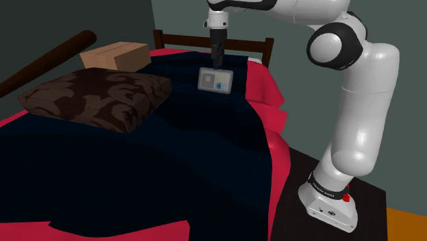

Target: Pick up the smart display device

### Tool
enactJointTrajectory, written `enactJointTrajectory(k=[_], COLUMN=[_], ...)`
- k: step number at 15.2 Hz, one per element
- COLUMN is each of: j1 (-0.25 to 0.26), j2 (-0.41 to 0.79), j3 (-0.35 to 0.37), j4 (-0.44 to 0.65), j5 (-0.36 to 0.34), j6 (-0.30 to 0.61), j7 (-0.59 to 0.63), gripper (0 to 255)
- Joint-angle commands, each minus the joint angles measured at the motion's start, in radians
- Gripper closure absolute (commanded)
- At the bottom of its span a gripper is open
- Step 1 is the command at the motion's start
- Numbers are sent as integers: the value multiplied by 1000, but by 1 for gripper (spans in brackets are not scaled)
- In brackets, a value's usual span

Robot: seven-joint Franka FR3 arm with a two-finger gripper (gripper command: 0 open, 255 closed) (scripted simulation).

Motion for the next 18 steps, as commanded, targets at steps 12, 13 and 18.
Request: enactJointTrajectory(k=[12, 13, 18], j1=[2, 2, 2], j2=[4, 4, 4], j3=[1, 1, 1], j4=[-96, -96, -96], j5=[-2, -2, -2], j6=[99, 99, 99], j7=[-18, -18, -18], gripper=[255, 255, 255])
